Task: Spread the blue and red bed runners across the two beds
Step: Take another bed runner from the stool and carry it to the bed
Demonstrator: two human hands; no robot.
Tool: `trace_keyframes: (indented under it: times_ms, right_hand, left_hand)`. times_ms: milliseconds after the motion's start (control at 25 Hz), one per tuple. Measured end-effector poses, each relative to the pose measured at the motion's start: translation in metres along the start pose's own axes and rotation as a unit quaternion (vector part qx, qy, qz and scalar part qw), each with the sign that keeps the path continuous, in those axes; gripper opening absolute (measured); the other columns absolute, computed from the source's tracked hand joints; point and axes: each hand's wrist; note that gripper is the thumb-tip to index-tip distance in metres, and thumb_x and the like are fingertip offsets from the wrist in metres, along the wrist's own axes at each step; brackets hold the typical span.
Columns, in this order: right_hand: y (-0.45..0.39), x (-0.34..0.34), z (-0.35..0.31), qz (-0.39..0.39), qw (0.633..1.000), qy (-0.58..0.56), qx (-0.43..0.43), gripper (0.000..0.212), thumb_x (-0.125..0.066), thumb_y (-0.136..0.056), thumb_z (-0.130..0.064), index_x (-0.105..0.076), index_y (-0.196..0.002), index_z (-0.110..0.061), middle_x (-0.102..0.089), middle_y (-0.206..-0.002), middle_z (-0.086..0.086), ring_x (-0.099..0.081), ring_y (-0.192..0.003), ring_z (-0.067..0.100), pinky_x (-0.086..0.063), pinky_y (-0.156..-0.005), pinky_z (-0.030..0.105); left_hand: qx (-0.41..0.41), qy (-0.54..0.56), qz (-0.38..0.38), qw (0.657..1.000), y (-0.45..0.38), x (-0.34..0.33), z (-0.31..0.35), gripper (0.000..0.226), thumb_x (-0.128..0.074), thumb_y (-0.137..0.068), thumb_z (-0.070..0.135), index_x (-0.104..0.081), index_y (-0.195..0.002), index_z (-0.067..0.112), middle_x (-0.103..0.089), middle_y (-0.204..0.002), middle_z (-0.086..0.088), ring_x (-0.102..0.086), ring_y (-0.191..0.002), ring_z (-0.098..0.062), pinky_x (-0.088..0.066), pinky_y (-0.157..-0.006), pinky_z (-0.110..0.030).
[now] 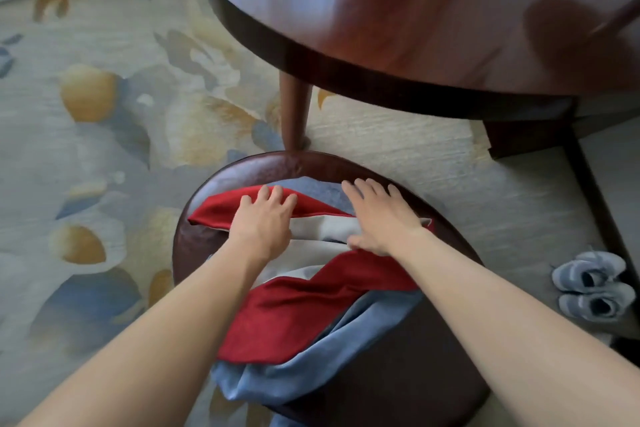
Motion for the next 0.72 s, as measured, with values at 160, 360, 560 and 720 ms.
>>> trace_keyframes:
  times_ms: [160, 360, 560, 720]
  right_hand:
    - [-0.040, -0.033, 0.003, -0.023, 0.999, -0.040, -0.017, 0.111, -0.070, -0.080, -0.054, 0.001, -0.157, -0.018, -0.020, -0.161, 0.010, -0.020, -0.149, 0.029, -0.028, -0.116, 0.050]
    - [-0.048, -0.056, -0.009, 0.006, 0.997, -0.077, -0.015, 0.082, -0.067, -0.086, -0.027, -0.020, -0.152, -0.022, -0.060, -0.131, 0.011, -0.059, -0.117, 0.032, -0.042, -0.091, 0.042]
    - [0.002, -0.028, -0.015, 0.050, 0.994, -0.099, 0.005, 0.054, -0.063, -0.083, -0.013, -0.041, -0.130, -0.029, -0.058, -0.116, 0.005, -0.063, -0.102, 0.030, -0.038, -0.065, 0.037]
    - [0.065, 0.000, -0.022, 0.051, 0.993, -0.104, 0.035, 0.046, -0.058, -0.083, -0.007, -0.043, -0.123, -0.026, -0.056, -0.104, 0.004, -0.060, -0.093, 0.029, -0.036, -0.057, 0.036]
  left_hand:
    - [0.032, -0.045, -0.005, 0.998, -0.041, -0.036, -0.005, 0.074, -0.051, -0.093, 0.034, -0.013, -0.155, 0.019, -0.022, -0.159, -0.015, -0.016, -0.149, -0.036, -0.012, -0.118, -0.058]
    - [-0.016, -0.006, 0.070, 0.997, -0.050, -0.047, 0.010, 0.035, -0.045, -0.090, 0.013, -0.043, -0.125, 0.018, -0.064, -0.102, -0.006, -0.063, -0.094, -0.030, -0.041, -0.092, -0.042]
    - [-0.021, 0.034, 0.101, 0.994, -0.002, -0.017, 0.013, 0.041, -0.044, -0.090, 0.012, -0.044, -0.129, 0.024, -0.061, -0.099, -0.004, -0.061, -0.090, -0.028, -0.042, -0.071, -0.039]
    - [-0.033, 0.041, 0.093, 0.994, 0.059, 0.015, 0.033, 0.043, -0.043, -0.089, 0.014, -0.046, -0.130, 0.026, -0.060, -0.098, -0.001, -0.060, -0.093, -0.027, -0.040, -0.071, -0.037]
Point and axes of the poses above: each hand's wrist, its own y-axis away from the middle knuckle, its own x-axis out of the back of the hand, z = x × y
